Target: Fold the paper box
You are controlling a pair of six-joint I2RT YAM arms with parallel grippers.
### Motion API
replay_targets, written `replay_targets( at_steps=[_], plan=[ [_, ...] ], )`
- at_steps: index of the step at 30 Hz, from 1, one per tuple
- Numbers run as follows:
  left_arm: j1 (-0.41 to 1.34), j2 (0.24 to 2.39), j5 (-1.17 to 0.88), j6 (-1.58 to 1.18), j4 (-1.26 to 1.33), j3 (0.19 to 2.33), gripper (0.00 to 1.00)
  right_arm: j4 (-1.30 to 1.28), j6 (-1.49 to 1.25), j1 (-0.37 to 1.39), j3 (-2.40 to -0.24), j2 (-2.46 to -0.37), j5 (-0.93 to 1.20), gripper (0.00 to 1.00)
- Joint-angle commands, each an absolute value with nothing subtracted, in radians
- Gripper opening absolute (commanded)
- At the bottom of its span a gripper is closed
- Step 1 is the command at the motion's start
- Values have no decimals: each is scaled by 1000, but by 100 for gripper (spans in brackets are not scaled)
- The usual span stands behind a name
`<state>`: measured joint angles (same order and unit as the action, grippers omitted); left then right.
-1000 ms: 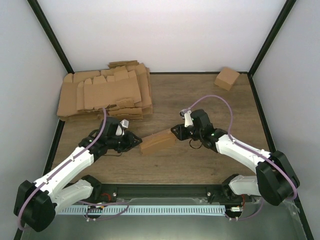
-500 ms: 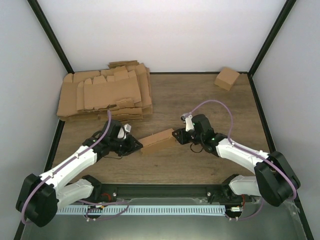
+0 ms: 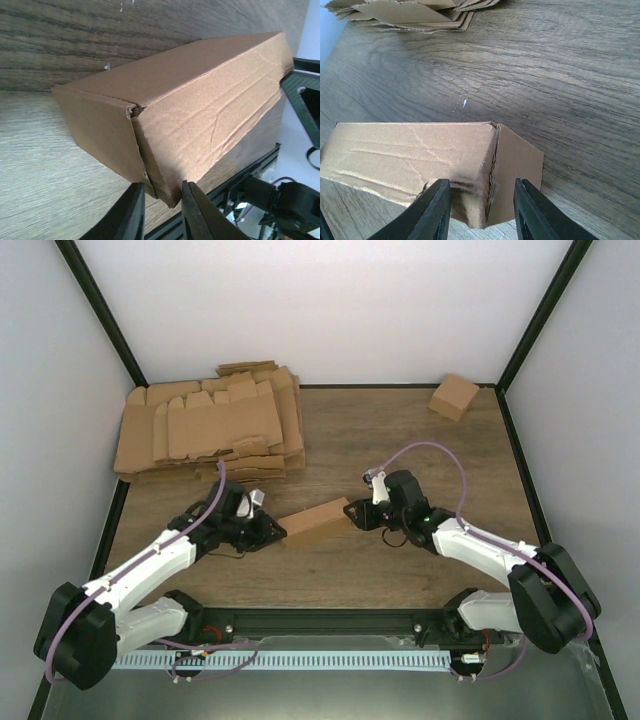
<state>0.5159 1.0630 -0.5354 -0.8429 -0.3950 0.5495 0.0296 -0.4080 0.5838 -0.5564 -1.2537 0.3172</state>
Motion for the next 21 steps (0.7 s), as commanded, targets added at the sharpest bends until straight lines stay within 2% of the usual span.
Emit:
replay_targets(
  at_steps=[1,5,10,11,13,16,17,18,21],
  plan=[
    [516,1087,-477,-790,-516,612,25,-76,-381,580,-649,-1219,297,39],
    [516,1100,-465,-772,-555,681,39,-130,-350,568,-724,-1220,308,49],
    [515,1091,-440,-768,-598,775,42,-161,-313,513,-793,-1259,422,48],
    [514,1091,-439,-764,-603,793,41,-166,-306,502,-806,-1267,455,46],
    [511,1092,-465,-763,-592,811,29,-184,-292,482,-836,-1290,553,39],
    [509,1103,-552,-802,-493,781,5,-188,-285,453,-867,-1342,712,11],
    [508,1107,-575,-814,-457,766,4,-177,-289,445,-865,-1357,755,4],
    [509,1109,-587,-821,-428,751,4,-161,-295,438,-857,-1370,790,1],
    [509,1115,-580,-816,-400,729,4,-106,-324,426,-828,-1398,851,1]
  ],
)
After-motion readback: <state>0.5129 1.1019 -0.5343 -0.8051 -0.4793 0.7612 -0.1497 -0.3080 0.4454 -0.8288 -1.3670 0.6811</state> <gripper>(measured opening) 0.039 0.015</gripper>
